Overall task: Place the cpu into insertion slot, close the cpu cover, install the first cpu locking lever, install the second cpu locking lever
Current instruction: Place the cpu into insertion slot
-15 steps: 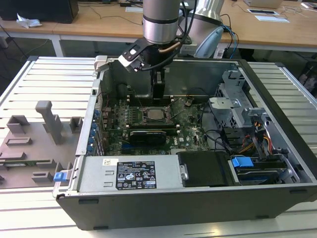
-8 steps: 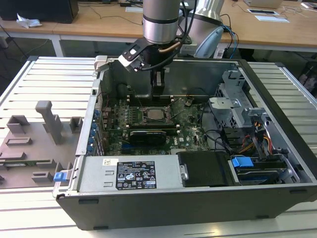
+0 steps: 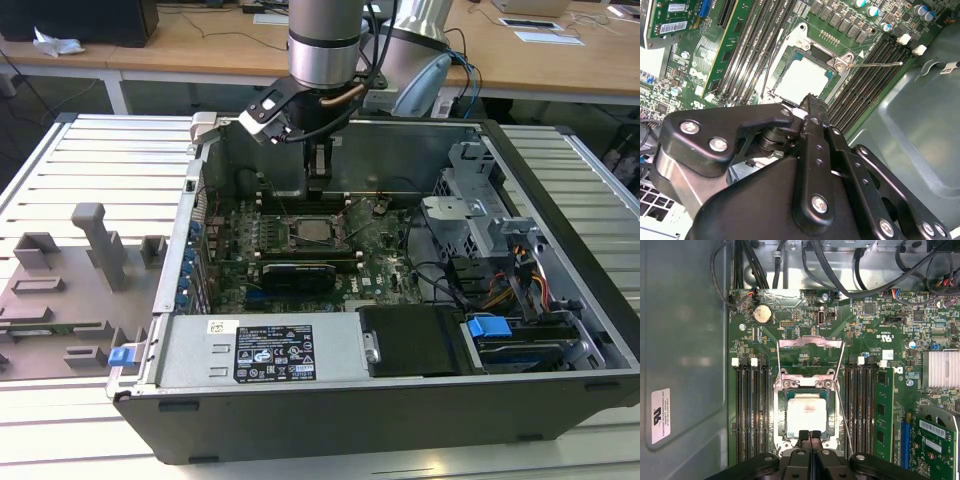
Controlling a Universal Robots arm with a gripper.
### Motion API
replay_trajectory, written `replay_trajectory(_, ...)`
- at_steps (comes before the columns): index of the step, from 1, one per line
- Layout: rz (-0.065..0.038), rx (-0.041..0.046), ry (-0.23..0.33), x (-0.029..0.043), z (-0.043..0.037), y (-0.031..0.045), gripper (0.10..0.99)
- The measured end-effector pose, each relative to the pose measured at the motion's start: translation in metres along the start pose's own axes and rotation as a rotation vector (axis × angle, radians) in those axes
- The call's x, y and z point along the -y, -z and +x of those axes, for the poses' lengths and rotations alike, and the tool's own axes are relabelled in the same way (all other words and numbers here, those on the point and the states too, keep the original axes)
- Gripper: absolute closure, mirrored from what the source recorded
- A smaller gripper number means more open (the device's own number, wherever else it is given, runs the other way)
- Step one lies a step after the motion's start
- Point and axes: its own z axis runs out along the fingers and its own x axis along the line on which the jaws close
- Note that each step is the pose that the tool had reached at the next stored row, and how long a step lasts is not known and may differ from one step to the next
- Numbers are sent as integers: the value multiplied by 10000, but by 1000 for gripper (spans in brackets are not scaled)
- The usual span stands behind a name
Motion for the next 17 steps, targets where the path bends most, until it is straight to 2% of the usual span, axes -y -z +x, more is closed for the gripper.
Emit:
replay_trajectory(7,3,4,0,-15,-1,11,980)
replay_trajectory(10,1,1,-1,-21,-1,79,980)
replay_trajectory(12,0,0,0,-23,-2,152,980)
replay_trajectory(17,1,1,0,-25,-3,249,980)
